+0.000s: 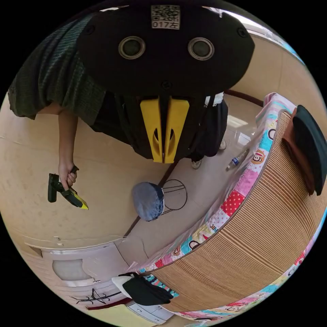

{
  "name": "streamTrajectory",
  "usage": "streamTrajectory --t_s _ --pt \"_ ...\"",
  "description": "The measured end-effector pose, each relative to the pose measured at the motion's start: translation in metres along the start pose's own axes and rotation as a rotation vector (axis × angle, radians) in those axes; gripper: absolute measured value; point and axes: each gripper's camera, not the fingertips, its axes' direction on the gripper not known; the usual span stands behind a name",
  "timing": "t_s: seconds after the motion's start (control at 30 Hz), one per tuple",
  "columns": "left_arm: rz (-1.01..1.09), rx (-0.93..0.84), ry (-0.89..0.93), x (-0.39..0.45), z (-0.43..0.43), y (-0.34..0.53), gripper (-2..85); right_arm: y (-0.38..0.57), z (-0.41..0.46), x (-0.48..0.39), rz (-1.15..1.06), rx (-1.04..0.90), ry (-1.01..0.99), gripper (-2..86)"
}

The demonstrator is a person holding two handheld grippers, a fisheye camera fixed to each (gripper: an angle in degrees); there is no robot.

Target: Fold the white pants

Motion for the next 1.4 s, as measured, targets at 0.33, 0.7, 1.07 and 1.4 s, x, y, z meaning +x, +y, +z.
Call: streamTrajectory --t_s 0.33,0.7,1.07,1.4 --pt "0.007 0.025 -0.031 0.01 0.031 -0.114 -1.0 -0.038 -0.005 0.044 -0.013 0.074 -0.014 0.4" --pt "0.096 0.037 0.01 0.005 0.043 -0.336 -1.0 -0.173 0.019 0.044 -0.09 0.028 0.094 0.4" --pt "0.154 -0.02 0.06 -0.004 0.083 -0.53 -1.0 -0.326 0.0 0.056 -0.124 -0.029 0.239 0.4" --pt "0.091 0.0 0.062 0.037 0.148 -0.727 -1.0 -0.556 -0.019 0.14 -0.155 -0.059 0.145 0.4"
